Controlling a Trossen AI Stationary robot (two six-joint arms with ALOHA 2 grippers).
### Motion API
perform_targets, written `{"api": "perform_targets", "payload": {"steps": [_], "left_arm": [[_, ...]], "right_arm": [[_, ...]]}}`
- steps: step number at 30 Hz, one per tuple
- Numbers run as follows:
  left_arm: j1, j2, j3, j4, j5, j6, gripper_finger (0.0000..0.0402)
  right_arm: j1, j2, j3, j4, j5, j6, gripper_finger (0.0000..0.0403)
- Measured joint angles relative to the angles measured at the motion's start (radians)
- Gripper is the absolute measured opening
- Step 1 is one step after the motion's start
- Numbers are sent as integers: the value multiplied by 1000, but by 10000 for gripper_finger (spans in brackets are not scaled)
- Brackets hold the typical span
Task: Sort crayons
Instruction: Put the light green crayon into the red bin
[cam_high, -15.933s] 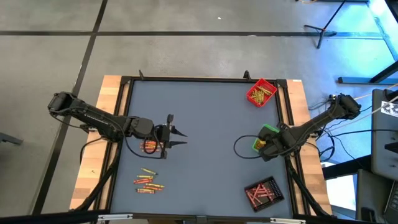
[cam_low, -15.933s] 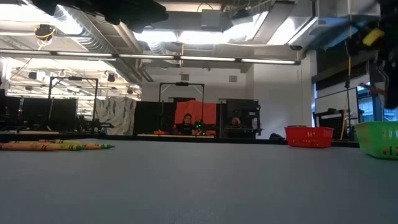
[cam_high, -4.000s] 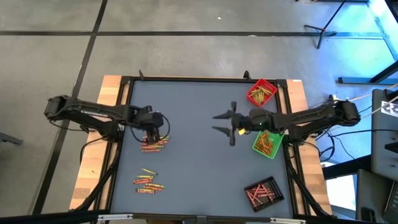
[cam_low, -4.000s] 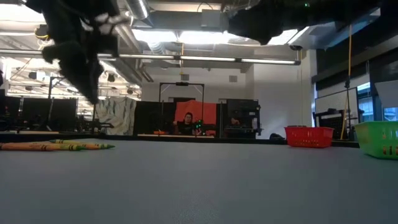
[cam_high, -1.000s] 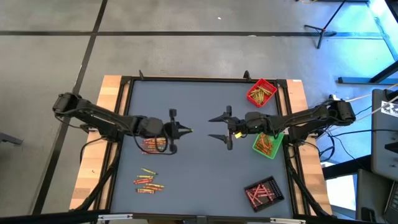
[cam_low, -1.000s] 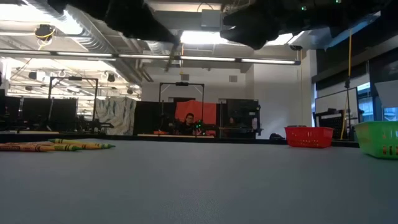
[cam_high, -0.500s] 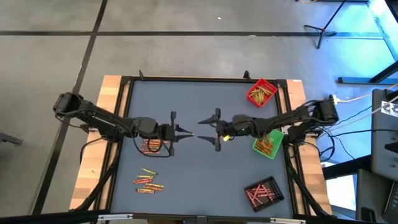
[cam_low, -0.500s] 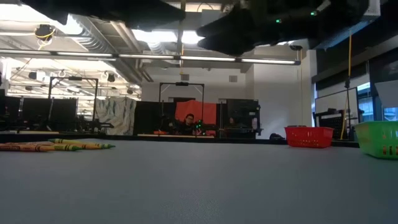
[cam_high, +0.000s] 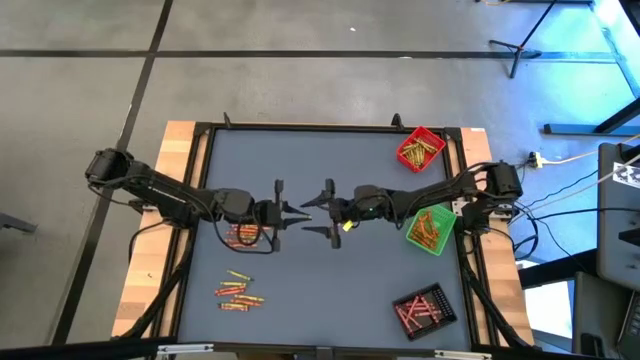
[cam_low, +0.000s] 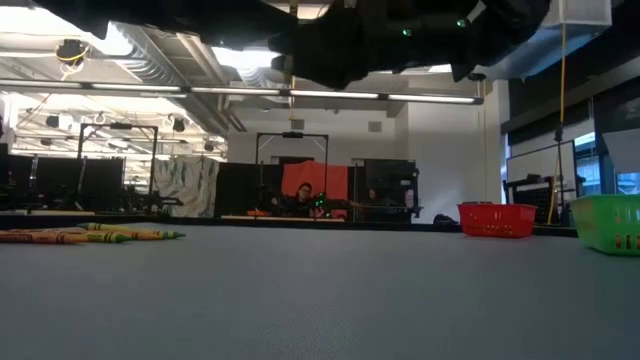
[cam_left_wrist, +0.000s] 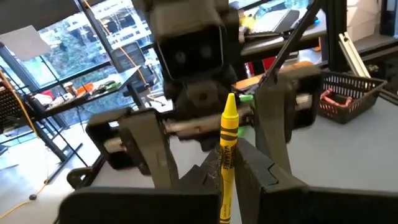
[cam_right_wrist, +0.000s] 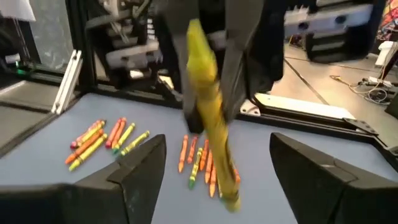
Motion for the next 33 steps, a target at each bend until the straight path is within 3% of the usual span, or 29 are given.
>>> {"api": "perform_targets", "payload": {"steps": [4,10,12,18,24,33], "left_arm": [[0,0,0,-5,1,0,8],[0,0,0,-10,2,-1,8],[1,-1,0,-9,-3,-6,8],[0,-1,1,2,4,-20,41],[-26,-78,1,-84,-17,-21,112],[-84,-310,1,-440,-290,-50,132]], "right_arm": [[12,0,9,0,0,1,216],[12,0,9,-16,53,-20,49],[12,0,9,-17,54,-28,17],[13,0,9,-7,55,-44,48],[12,-21,9,-84,139,-56,13],[11,-188,9,-449,407,-18,31]]}}
